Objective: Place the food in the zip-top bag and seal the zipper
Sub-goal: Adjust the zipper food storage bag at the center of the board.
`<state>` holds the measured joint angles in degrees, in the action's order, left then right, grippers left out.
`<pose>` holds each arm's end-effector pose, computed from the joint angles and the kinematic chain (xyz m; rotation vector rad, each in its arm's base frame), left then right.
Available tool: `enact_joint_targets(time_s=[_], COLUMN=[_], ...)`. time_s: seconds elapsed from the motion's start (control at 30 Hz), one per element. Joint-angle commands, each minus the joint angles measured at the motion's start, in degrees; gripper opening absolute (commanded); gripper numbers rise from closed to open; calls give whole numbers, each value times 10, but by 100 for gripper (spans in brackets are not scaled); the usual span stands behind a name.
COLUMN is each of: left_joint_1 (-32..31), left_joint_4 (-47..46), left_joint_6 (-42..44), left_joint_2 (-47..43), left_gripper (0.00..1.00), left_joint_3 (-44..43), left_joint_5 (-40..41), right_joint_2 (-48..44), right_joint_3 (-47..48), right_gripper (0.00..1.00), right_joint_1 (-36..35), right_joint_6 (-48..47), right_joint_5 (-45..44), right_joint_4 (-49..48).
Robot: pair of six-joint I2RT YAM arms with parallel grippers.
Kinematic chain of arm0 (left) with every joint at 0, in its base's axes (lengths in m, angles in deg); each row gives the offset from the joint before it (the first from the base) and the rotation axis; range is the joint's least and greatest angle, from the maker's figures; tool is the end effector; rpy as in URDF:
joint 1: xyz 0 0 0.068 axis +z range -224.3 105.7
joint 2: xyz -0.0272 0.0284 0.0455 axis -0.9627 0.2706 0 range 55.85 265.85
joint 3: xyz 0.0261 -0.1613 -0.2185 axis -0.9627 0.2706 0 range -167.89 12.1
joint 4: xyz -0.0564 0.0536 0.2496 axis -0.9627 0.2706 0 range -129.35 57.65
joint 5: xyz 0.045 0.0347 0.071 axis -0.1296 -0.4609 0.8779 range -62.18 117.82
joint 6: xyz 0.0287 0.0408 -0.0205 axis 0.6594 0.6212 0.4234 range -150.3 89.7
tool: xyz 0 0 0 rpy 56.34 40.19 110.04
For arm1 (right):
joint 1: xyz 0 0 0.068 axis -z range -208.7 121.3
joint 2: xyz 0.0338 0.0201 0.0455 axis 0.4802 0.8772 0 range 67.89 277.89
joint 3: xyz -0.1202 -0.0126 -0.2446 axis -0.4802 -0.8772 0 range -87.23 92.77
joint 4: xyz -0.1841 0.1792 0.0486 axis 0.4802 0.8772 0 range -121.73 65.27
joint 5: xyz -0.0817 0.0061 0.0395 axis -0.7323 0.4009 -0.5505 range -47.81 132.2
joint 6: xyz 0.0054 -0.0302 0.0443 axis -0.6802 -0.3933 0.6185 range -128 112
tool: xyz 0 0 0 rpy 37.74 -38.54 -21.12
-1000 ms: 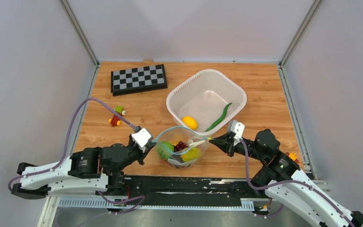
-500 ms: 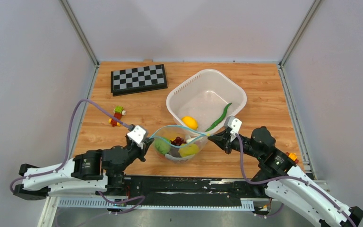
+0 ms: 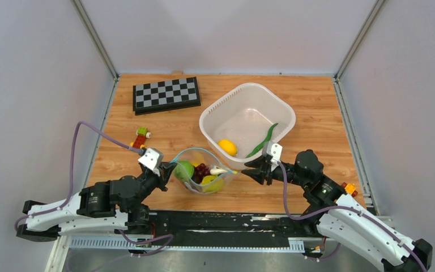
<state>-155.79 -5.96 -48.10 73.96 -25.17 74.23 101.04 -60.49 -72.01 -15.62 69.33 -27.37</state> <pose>0.0368 -0.0716 0.3085 0.4103 1.7228 -0.5298 0.1002 0.1168 0.2706 -1.0889 1.4575 0.8622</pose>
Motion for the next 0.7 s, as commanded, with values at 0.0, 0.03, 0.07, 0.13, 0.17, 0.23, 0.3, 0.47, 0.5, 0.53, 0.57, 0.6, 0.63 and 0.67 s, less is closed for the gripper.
enact_joint_targets(time_s=[0.0,0.03,0.07,0.13,0.17,0.23,0.3,0.47,0.5,0.53,0.57,0.6,0.63,0.67], left_joint_1=[-1,-1,-1,-1,-1,-1,-1,-1,-1,-1,-1,-1,-1,-1], left_joint_4=[-8,-5,-3,-4,-4,1,7,8,8,8,7,7,6,6], left_joint_6=[-3,-2,0,2,2,-3,-10,-12,-11,-11,-11,-12,-12,-11], left_joint_2=[10,14,16,15,13,12,11,12,12,13,15,17,19,22], left_gripper=[0,0,0,0,0,0,0,0,0,0,0,0,0,0], left_joint_3=[-4,-7,-9,-12,-13,-16,-17,-21,-22,-23,-25,-26,-27,-28], left_joint_5=[-2,-2,-2,1,2,3,4,14,16,15,14,12,11,9], right_joint_2=[17,23,28,42,49,59,57,4,-11,-24,-34,-39,-41,-40], right_joint_3=[-9,-12,-15,-22,-22,-22,-26,-60,-66,-74,-85,-97,-105,-108], right_gripper=[37,40,43,46,47,50,51,54,55,57,59,61,62,62], right_joint_1=[3,3,2,2,2,2,2,2,1,1,1,0,-2,-6], right_joint_6=[-1,1,4,5,1,-14,-33,-81,-87,-86,-81,-75,-71,-66], right_joint_5=[51,60,67,78,88,117,133,126,121,124,137,152,157,147], right_joint_4=[-82,-97,-110,-129,-130,-124,-108,-94,-93,-102,-125,-152,-176,-191])
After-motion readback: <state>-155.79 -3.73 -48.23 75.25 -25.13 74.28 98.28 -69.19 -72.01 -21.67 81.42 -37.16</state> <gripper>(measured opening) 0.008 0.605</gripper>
